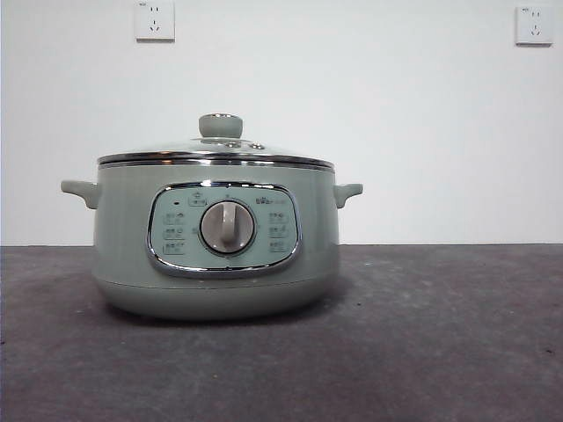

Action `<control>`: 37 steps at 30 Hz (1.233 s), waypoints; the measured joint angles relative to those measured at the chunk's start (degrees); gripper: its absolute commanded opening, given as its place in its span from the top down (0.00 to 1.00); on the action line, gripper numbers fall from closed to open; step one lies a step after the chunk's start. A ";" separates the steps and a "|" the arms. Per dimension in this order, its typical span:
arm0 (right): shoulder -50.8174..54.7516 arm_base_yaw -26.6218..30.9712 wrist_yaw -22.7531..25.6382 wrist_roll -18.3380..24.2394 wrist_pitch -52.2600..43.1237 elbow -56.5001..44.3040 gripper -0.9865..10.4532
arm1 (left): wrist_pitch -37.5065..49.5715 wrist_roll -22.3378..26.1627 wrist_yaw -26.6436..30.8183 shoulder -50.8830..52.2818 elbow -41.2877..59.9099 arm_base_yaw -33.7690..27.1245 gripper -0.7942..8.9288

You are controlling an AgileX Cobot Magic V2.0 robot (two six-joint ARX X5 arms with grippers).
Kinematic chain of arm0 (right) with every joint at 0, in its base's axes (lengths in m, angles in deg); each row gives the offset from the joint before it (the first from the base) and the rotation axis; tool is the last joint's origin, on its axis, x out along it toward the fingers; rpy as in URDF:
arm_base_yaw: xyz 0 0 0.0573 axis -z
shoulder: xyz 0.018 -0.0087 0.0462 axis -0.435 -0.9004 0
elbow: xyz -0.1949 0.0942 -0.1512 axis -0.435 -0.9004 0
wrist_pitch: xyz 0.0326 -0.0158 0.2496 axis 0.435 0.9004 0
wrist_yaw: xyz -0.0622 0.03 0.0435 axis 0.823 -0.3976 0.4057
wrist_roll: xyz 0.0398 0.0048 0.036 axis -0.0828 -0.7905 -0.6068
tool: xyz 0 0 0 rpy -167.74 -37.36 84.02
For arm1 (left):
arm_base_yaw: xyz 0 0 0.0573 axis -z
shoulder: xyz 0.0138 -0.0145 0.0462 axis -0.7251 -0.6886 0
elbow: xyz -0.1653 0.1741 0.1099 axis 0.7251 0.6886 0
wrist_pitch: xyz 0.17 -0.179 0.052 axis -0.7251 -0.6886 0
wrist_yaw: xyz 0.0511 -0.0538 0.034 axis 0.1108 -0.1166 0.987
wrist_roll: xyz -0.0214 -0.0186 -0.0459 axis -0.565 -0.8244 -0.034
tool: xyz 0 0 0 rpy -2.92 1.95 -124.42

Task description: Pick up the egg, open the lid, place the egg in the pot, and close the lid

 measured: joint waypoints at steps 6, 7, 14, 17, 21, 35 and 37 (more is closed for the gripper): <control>8.37 2.97 -0.17 -3.08 -15.47 -23.76 0.91 | 0.00 0.00 0.00 0.00 0.00 0.00 0.92; 9.35 2.99 -0.17 -3.54 -17.09 -27.06 0.91 | 0.00 0.00 0.00 0.00 0.00 0.00 0.92; 14.08 2.99 -0.20 -5.73 -19.17 -41.79 0.91 | 0.00 0.00 0.00 0.00 0.00 0.00 0.92; 15.34 2.99 -0.20 -5.97 -19.39 -44.59 0.91 | 0.00 0.00 0.00 0.00 0.00 0.00 0.92; 16.31 2.99 -0.26 -6.05 -20.37 -45.88 0.91 | 0.00 0.00 0.00 0.00 0.00 0.00 0.92; 16.41 2.99 -0.39 -6.05 -19.87 -45.88 0.91 | 0.02 0.00 0.00 0.00 0.00 0.00 0.92; 16.41 2.99 -0.39 -6.05 -19.85 -45.88 0.91 | 0.02 0.00 0.00 0.00 0.00 0.00 0.92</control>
